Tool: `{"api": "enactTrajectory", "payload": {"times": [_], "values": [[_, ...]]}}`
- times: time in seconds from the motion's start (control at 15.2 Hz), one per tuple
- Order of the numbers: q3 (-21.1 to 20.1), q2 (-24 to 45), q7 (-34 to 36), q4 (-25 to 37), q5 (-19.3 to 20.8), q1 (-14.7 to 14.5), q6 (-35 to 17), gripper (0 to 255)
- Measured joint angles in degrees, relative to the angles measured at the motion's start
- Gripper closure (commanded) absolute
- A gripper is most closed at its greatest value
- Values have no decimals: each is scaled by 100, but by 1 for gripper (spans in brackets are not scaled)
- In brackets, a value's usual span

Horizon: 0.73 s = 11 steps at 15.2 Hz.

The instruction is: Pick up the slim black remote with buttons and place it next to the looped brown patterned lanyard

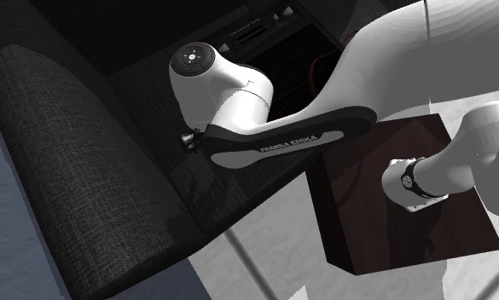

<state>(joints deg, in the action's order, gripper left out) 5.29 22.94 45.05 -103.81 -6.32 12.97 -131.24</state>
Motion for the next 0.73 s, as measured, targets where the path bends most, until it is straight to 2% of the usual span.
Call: {"api": "enactTrajectory", "payload": {"times": [0.2,0.26,0.73], "values": [[1,3,14,0,3,-2,-9,0],[-4,16,4,22,-3,5,13,255],[2,93,-40,94,-14,40,93,255]]}}
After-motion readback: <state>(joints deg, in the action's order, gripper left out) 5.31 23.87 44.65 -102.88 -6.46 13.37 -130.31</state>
